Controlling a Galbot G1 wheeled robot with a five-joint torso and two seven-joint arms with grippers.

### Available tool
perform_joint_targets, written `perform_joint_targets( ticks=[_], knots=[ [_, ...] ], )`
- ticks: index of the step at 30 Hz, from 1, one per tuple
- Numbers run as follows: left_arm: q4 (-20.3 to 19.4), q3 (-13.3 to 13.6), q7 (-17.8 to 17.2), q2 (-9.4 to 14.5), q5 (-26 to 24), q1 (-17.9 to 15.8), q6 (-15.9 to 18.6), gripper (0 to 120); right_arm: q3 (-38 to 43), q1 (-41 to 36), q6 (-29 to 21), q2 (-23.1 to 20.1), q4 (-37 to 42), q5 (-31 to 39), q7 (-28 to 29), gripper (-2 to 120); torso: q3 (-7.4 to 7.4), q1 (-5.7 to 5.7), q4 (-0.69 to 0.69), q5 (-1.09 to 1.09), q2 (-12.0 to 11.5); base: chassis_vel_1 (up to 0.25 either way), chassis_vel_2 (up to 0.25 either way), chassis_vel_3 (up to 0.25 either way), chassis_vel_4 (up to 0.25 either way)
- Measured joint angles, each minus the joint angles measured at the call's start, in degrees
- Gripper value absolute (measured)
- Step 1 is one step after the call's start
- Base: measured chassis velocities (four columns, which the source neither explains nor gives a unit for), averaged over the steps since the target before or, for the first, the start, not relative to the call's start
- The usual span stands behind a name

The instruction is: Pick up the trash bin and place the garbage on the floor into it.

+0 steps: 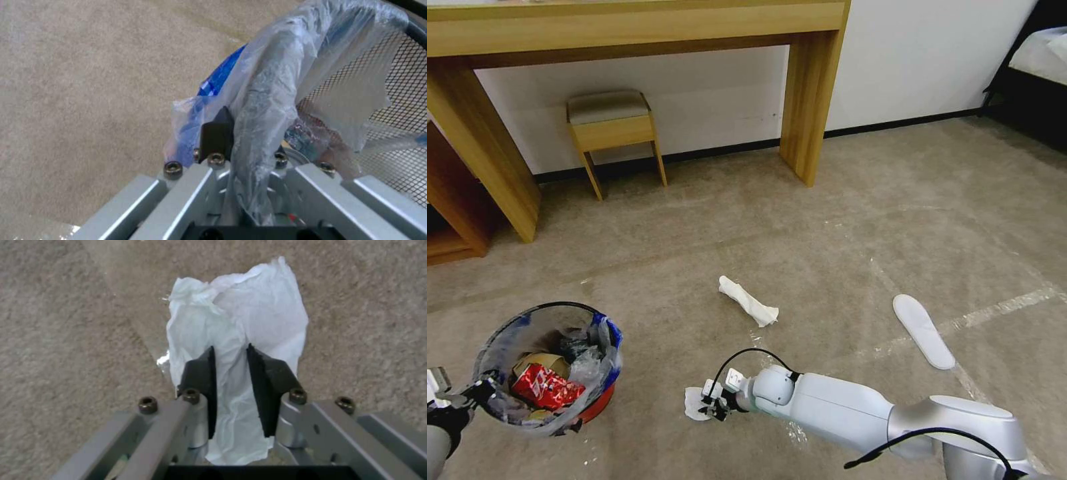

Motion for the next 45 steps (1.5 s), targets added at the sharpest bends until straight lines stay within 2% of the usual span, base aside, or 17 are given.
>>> perform_joint_targets(
  ticks=[8, 20, 30, 40, 45],
  knots=[
    [0.01, 0.25, 0.03, -0.16, 0.06, -0.04, -0.07, 1, 0.05, -0.33, 0.24, 0.15, -0.2, -0.16, -0.04, 5, 0.0, 0.0, 0.0, 0.0, 0.0, 0.0, 0.0, 0.0, 0.0],
    [0.19, 0.49, 0.09, -0.16, 0.46, -0.1, -0.27, 1, 0.11, -0.58, 0.33, -0.1, 0.31, 0.02, -0.09, 3, 0.0, 0.0, 0.0, 0.0, 0.0, 0.0, 0.0, 0.0, 0.0],
    [0.25, 0.84, 0.11, -0.08, 0.6, -0.53, -0.29, 1, 1.19, -0.2, -0.39, -3.74, 6.82, 1.62, 0.52, 0, 0.0, 0.0, 0.0, 0.0, 0.0, 0.0, 0.0, 0.0, 0.0],
    [0.26, 1.06, 0.06, -0.17, 0.58, -0.75, -0.3, 1, 1.83, -0.37, -0.46, -4.55, 7.97, 1.83, 0.84, 0, 0.0, 0.0, 0.0, 0.01, 0.0, 0.0, 0.0, 0.0, 0.0],
    [0.19, 1.03, -0.01, 0.04, 0.47, -0.62, -0.21, 1, 2.9, -0.53, -0.62, -7.26, 11.27, 2.21, 1.39, 0, 0.0, 0.0, 0.01, 0.01, 0.0, 0.0, 0.0, 0.0, 0.0]
  ],
)
